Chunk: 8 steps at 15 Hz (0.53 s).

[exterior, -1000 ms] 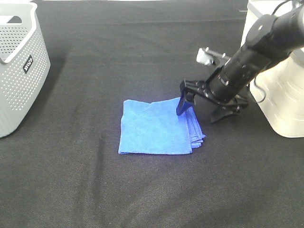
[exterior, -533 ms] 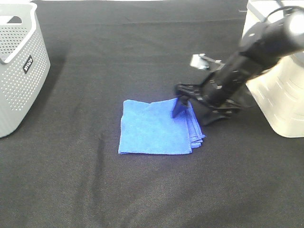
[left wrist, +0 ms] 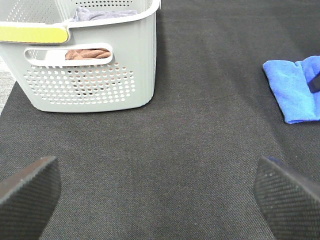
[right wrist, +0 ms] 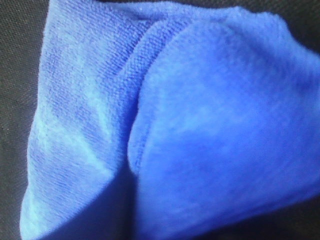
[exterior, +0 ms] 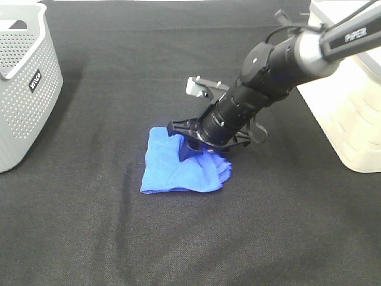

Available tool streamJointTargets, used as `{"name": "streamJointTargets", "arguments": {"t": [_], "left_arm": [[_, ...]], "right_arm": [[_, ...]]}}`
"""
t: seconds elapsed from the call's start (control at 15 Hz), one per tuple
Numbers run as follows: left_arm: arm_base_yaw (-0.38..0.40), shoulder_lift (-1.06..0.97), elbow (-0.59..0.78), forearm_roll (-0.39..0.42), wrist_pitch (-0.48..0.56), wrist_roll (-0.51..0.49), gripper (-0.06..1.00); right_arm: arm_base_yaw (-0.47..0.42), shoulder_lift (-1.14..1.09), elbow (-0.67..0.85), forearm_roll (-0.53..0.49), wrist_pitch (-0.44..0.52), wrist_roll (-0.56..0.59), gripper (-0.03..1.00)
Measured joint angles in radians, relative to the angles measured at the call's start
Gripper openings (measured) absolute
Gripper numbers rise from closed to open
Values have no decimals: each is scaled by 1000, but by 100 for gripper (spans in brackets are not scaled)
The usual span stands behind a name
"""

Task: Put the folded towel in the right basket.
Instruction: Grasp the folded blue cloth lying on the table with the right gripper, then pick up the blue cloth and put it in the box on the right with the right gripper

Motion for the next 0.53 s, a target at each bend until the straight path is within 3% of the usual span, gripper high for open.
{"name": "streamJointTargets", "arguments": {"t": [0.07,0.2,0.33,0.53], "left_arm": [[0,0,0,0,0,0,97],[0,0,0,0,0,0,97],[0,0,0,0,0,0,97],[0,0,0,0,0,0,97]], "right_arm": [[0,-1,0,3,0,2,23],[0,-18,0,-2,17,2,23],[-4,-77,-26,-15,133,2,23],[-79,-223,-196,-15,301,14,23]]}}
